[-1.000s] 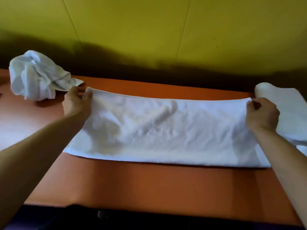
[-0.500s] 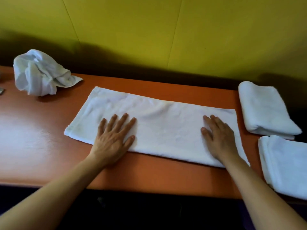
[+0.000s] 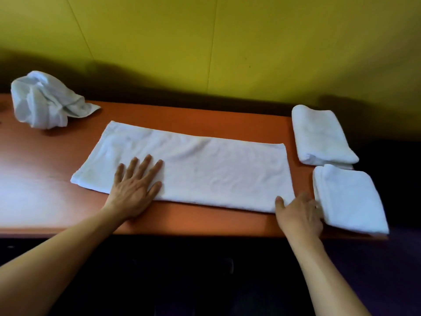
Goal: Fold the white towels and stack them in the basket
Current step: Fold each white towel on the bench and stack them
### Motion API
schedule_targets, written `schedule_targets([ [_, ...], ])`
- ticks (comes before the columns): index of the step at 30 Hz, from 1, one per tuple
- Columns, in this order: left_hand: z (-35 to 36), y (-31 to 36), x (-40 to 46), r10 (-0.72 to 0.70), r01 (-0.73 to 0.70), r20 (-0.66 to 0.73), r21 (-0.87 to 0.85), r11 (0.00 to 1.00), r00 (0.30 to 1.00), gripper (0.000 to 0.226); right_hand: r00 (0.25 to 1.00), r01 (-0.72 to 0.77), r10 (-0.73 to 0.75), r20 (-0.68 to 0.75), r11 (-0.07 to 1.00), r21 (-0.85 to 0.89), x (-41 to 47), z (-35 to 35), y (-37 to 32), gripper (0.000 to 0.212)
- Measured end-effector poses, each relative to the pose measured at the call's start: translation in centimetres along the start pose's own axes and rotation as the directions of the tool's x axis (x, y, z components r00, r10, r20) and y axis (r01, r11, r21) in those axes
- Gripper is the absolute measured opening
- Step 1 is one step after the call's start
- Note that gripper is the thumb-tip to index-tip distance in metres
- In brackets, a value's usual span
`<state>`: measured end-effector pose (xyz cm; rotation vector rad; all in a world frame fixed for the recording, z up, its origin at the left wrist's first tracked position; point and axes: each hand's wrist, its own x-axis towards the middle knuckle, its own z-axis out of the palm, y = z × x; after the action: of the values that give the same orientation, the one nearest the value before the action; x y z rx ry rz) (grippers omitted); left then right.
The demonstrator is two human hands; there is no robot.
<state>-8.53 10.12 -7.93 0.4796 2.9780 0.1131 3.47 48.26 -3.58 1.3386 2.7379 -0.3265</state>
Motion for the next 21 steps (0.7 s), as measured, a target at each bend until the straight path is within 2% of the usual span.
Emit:
schedule_targets([
  [3, 0.0, 0.3, -0.9, -0.021, 0.021, 0.014, -0.021, 1.0, 1.0, 0.072, 0.992, -0.127, 0.115, 0.061, 0.953, 0.276, 1.1, 0.3, 0.9, 0.071],
  [5, -0.4, 0.4, -1.6, -0.014, 0.014, 0.019, -0.037, 0.999, 1.0, 0.075, 0.958, -0.282, 0.215, 0.191, 0.832, 0.478, 2.3, 0.0, 1.3, 0.06],
  [7, -0.9, 0.1, -2.3, -0.012, 0.012, 0.003, -0.072, 0.997, 1.0, 0.077, 0.894, -0.447, 0.302, 0.33, 0.585, 0.677, 3.0, -0.1, 1.9, 0.036],
  [9, -1.4, -1.1, -2.9, -0.081, 0.077, -0.039, -0.095, 0.992, 0.996, 0.075, 0.827, -0.558, 0.285, 0.484, 0.314, 0.768, 3.0, -0.3, 2.1, 0.015],
  [10, -1.5, -1.9, -3.3, -0.145, 0.138, -0.065, -0.098, 0.986, 0.987, 0.072, 0.811, -0.58, 0.247, 0.531, 0.217, 0.785, 2.8, -0.4, 1.9, 0.014],
  [12, -1.6, -4.2, -4.0, -0.278, 0.267, -0.11, -0.104, 0.958, 0.954, 0.062, 0.837, -0.541, 0.188, 0.515, 0.139, 0.829, 2.1, -0.8, 0.4, 0.013],
  [13, -1.6, -5.4, -4.4, -0.333, 0.319, -0.116, -0.124, 0.94, 0.936, 0.057, 0.884, -0.46, 0.183, 0.43, 0.179, 0.87, 1.6, -1.0, -0.8, 0.01],
  [16, -2.0, -8.3, -5.6, -0.388, 0.362, -0.099, -0.209, 0.908, 0.916, 0.053, 0.992, -0.116, 0.103, 0.077, 0.453, 0.884, -0.6, -1.5, -6.3, 0.009],
  [18, -2.2, -9.6, -6.5, -0.36, 0.315, -0.116, -0.289, 0.904, 0.926, 0.05, 0.995, 0.1, -0.075, -0.071, 0.544, 0.833, -2.5, -1.4, -10.9, 0.008],
  [21, -2.1, -10.7, -7.6, -0.319, 0.215, -0.189, -0.424, 0.88, 0.929, 0.041, 0.936, 0.328, -0.301, -0.181, 0.562, 0.759, -5.6, 0.1, -17.8, 0.003],
])
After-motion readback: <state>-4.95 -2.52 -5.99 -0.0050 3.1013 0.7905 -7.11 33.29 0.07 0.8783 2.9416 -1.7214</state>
